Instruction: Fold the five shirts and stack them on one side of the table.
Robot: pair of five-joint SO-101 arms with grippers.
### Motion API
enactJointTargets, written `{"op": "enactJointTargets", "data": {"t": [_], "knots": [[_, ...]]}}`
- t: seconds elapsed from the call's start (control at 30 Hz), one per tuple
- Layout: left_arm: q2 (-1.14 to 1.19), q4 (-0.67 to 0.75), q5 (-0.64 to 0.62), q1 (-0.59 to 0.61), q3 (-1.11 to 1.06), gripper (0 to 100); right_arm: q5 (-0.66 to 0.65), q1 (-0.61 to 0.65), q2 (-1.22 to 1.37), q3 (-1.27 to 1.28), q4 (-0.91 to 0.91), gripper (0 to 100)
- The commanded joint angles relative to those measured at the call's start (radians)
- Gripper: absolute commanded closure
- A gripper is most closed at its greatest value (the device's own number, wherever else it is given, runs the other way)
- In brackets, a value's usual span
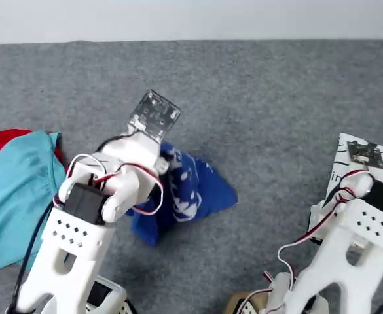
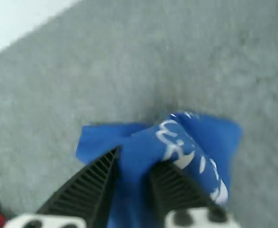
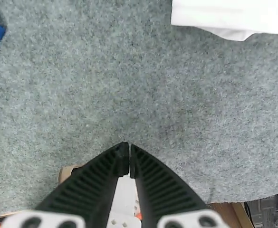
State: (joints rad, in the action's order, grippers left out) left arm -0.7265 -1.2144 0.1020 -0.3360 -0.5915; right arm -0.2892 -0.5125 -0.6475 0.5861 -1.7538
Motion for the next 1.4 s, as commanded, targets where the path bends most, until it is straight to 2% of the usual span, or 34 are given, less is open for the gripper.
{"op": "enactJointTargets", "data": {"t": [0.0,0.1,0.33,0.6,0.7,0.9,1.03,1.2,1.37], "knots": [[-0.025,-0.127,0.0,0.005,0.041,83,0.005,0.028,-0.019,-0.008,-0.042,99.0],[-0.025,-0.203,0.0,0.064,0.097,82,0.005,0.099,-0.019,-0.008,-0.042,99.0],[-0.015,-0.239,0.075,0.345,0.163,82,0.011,0.289,-0.018,-0.009,-0.039,99.0],[-0.015,-0.117,0.222,0.684,-0.05,82,0.008,0.417,-0.016,-0.011,-0.033,99.0],[-0.017,-0.097,0.264,0.763,-0.076,82,0.008,0.493,-0.016,-0.012,-0.031,99.0],[-0.023,-0.118,0.269,0.833,-0.077,82,0.011,0.684,-0.016,-0.014,0.079,99.0],[-0.023,-0.25,0.273,0.836,-0.081,82,0.008,0.791,-0.002,-0.015,0.163,98.3],[-0.023,-0.411,0.385,0.735,-0.11,82,0.012,0.825,0.107,-0.107,0.174,83.1],[-0.023,-0.399,0.394,0.703,-0.117,82,0.014,0.834,0.32,-0.344,0.199,82.0]]}}
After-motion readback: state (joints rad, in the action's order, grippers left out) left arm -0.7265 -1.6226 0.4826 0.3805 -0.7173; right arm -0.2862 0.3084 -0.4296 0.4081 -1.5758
